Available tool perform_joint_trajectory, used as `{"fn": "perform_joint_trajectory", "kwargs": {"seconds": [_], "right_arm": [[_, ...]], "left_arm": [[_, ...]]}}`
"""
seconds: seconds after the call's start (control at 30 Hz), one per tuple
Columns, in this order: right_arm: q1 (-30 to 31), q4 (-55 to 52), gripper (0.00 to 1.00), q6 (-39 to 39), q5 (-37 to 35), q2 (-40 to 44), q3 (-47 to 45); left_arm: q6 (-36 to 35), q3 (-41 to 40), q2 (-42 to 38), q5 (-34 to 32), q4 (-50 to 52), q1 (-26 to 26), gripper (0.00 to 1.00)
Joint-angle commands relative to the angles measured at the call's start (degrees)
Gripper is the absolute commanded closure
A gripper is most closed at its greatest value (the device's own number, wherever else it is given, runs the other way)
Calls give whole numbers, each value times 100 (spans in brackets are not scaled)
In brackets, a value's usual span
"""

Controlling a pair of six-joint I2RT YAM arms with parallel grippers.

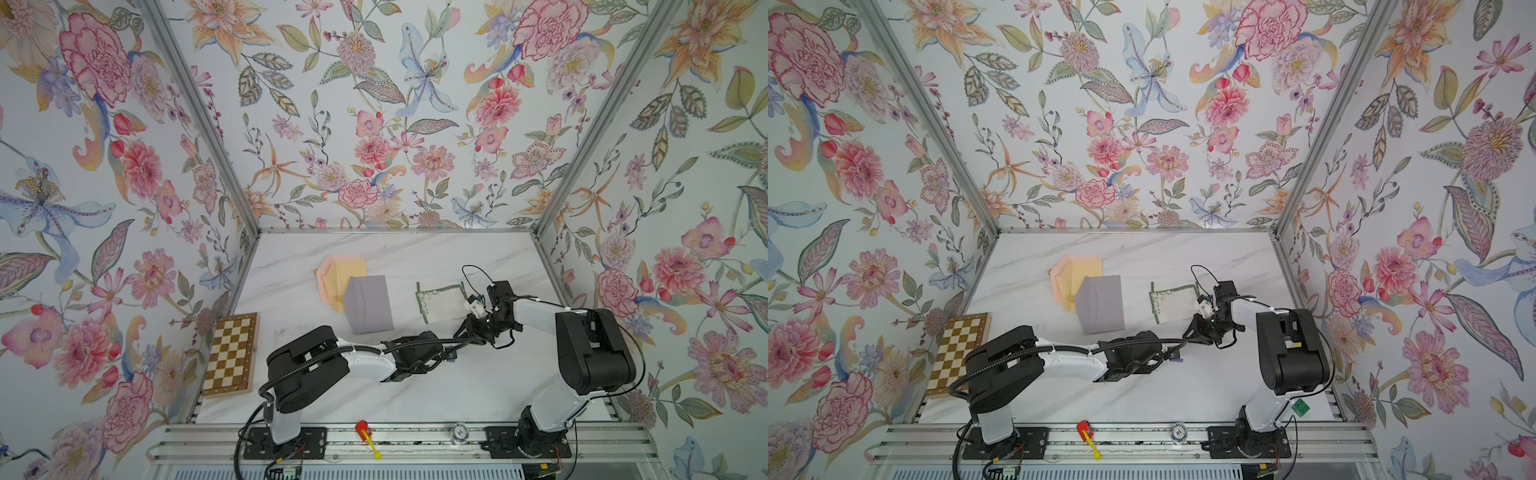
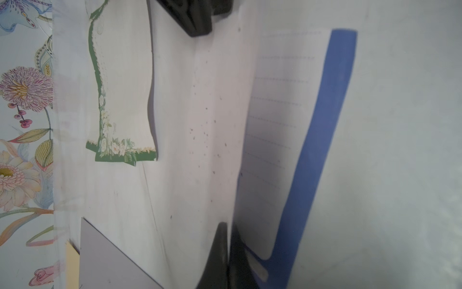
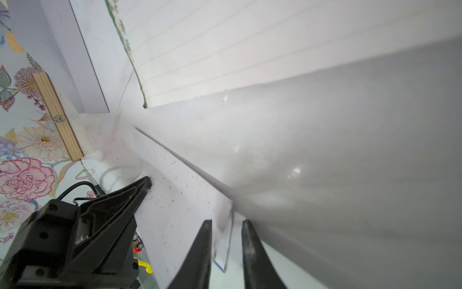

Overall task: Fold the letter paper in half and place it into the envelope
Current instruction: Fold the letter paper at the center of the board.

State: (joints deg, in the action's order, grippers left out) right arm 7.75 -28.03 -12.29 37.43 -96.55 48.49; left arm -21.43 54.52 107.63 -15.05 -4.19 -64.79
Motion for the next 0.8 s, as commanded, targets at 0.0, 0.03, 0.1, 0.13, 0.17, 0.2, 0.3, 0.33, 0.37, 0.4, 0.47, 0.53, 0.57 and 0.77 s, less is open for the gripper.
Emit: {"fn": "perform_joint_trajectory", "kwargs": {"seconds": [0.0,0.03,0.1,0.13,0.17,0.2,0.3,0.33,0.37,0.4,0.47,0.53,0.57,0.77], "right_arm": [[-63,-128,71,-128,27,312,-121],[-65,-130,68,-170,112,374,-159],[-54,-119,65,-240,288,467,-223],[-38,-108,64,-284,369,503,-249],[-20,-65,63,-332,439,525,-289],[-4,-3,62,-381,529,553,-321],[51,180,59,-542,706,585,-419],[68,197,59,-563,679,585,-436],[85,214,58,-572,661,585,-453],[95,239,57,-596,660,577,-470],[119,310,56,-649,678,567,-522],[164,385,56,-678,694,550,-566],[182,430,56,-708,708,543,-590],[236,644,56,-828,772,506,-682]], "left_arm": [[139,-205,397,311,768,-11,100],[150,-205,390,327,760,-16,100],[174,-222,338,344,724,-15,100],[183,-231,312,359,698,-20,100],[192,-248,278,356,672,-18,100],[196,-260,267,369,645,-16,100],[192,-275,225,379,610,-20,100],[192,-267,231,377,604,-16,100],[204,-275,231,377,598,-19,100],[210,-284,232,379,588,-16,100],[218,-300,224,381,553,-17,100],[225,-344,180,396,486,-16,100],[222,-369,159,384,461,-16,100],[214,-372,168,380,440,-16,100]]}}
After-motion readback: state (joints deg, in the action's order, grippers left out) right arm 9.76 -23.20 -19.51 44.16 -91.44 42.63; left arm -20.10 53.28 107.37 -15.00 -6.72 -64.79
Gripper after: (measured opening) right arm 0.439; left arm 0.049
